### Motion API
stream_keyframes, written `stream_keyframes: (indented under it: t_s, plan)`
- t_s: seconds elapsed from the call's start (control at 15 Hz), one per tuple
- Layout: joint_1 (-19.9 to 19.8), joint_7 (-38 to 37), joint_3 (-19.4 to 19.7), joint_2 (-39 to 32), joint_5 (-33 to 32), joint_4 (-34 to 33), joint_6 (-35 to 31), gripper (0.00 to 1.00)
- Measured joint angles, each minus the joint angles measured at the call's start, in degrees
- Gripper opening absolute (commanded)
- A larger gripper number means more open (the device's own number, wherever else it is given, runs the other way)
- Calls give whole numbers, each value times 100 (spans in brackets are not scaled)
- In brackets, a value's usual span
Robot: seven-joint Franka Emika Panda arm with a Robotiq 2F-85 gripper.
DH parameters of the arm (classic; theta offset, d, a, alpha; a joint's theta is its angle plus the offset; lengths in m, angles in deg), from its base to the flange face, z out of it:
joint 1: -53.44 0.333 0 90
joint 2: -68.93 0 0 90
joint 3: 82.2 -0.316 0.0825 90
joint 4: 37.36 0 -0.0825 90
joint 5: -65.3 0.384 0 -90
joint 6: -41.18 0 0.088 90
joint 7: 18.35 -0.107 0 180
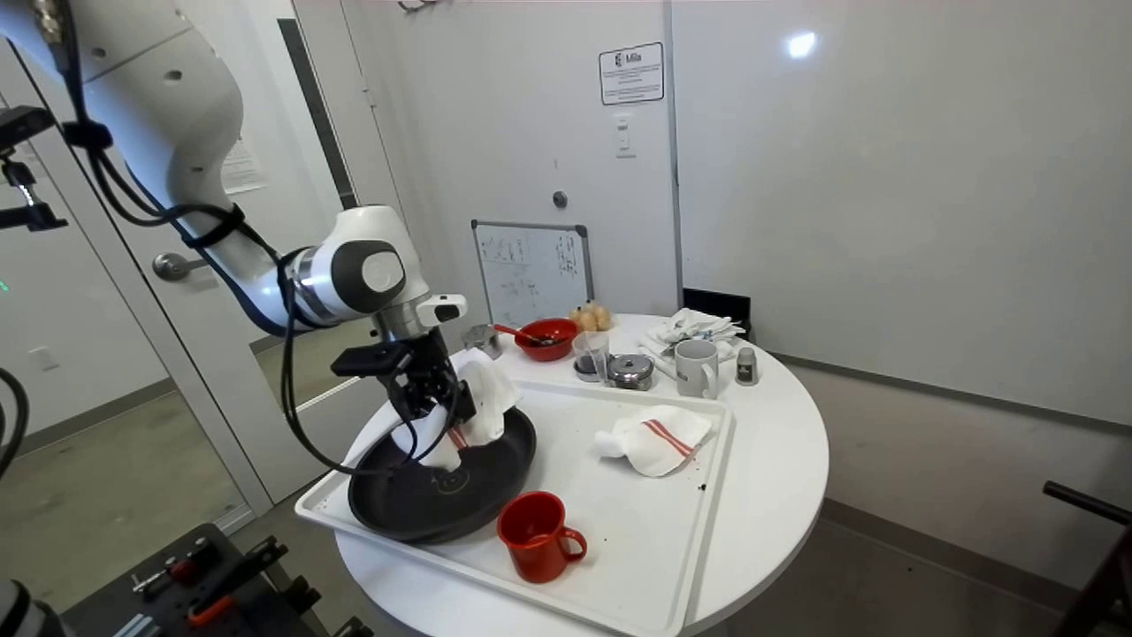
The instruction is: Use the towel next to the red mug to wipe the black pan
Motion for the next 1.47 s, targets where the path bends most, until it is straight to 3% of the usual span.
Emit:
stream_keyframes:
  t_s: [0.47, 0.8, 0.87, 0.93, 1.27, 1.4, 1.47]
  plan:
    - [4, 13, -241, -762, 79, -149, -284, 0]
    - [-21, 291, -297, -1438, 470, -492, -739, 0]
    - [-30, 380, -314, -1566, 583, -580, -773, 7]
    - [-36, 460, -326, -1681, 678, -668, -789, 26]
    - [-49, 680, -348, -1983, 976, -959, -808, 62]
    - [-51, 705, -349, -1982, 1029, -995, -813, 72]
    - [-56, 706, -348, -1982, 1043, -1005, -823, 83]
